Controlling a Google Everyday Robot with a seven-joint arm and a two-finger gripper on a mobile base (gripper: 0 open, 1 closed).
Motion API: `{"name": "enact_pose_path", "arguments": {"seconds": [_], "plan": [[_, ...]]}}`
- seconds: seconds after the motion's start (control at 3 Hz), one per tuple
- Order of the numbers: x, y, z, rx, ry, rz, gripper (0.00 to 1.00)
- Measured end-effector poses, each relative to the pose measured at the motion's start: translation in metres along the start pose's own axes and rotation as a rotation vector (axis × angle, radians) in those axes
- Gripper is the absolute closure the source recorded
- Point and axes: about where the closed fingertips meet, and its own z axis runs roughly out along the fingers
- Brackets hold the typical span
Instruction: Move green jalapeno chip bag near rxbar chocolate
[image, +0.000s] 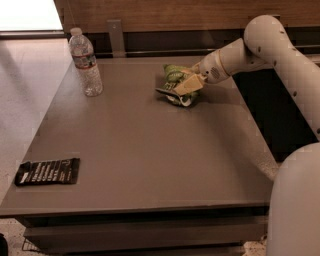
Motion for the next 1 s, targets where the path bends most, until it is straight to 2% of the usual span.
{"name": "enact_pose_path", "arguments": {"seconds": [0.33,0.67,1.0], "plan": [[0.0,0.0,0.0,0.0,0.0,0.0,1.0],[-0.012,0.013,-0.02,0.042,0.032,-0.023,1.0],[-0.023,0.044,-0.064,0.155,0.127,-0.056,1.0]]}}
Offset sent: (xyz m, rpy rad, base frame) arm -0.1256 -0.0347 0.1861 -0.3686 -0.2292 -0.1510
